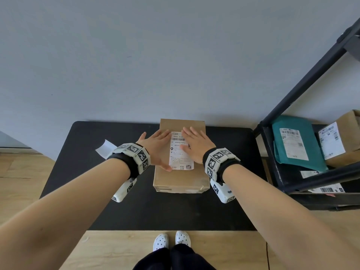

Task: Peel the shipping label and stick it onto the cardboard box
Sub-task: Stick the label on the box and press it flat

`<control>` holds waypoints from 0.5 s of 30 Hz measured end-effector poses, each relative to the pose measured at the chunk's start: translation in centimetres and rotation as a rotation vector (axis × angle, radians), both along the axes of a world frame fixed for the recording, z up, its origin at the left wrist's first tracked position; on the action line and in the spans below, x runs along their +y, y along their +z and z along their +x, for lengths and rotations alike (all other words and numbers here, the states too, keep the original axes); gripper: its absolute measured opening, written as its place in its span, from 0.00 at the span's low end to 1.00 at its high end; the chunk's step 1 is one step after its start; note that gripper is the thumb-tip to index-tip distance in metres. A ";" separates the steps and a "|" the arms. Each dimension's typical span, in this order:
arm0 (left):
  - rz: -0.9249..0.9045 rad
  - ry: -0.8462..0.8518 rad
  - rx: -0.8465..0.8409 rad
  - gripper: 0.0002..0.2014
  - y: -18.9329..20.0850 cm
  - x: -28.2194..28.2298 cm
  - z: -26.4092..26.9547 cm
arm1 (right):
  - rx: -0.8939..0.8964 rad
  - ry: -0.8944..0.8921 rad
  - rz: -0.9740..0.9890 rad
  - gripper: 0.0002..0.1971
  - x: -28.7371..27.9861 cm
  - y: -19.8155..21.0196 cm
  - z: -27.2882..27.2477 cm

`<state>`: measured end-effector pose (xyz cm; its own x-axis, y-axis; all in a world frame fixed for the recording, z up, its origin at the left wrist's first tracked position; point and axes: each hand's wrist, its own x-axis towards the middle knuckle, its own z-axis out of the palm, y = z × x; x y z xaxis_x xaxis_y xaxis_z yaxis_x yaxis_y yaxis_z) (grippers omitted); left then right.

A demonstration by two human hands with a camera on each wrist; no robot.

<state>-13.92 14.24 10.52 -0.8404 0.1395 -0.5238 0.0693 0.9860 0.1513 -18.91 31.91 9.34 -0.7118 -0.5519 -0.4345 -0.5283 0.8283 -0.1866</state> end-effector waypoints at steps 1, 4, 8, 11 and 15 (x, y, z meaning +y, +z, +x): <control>0.007 0.001 -0.002 0.63 0.0 -0.1 0.3 | -0.011 0.014 0.001 0.30 -0.5 0.0 -0.1; 0.019 0.010 -0.001 0.63 0.1 -0.6 1.0 | -0.034 0.063 -0.007 0.30 -1.8 -0.2 -0.3; 0.030 0.018 -0.033 0.65 -0.1 -1.4 1.7 | -0.073 0.084 0.001 0.30 -2.7 0.2 -0.5; 0.043 0.020 -0.047 0.66 -0.2 -1.5 2.0 | -0.071 0.115 0.018 0.29 -2.5 0.7 0.2; 0.040 0.028 -0.049 0.65 0.0 -1.3 2.1 | -0.084 0.137 0.011 0.30 -1.5 0.8 2.6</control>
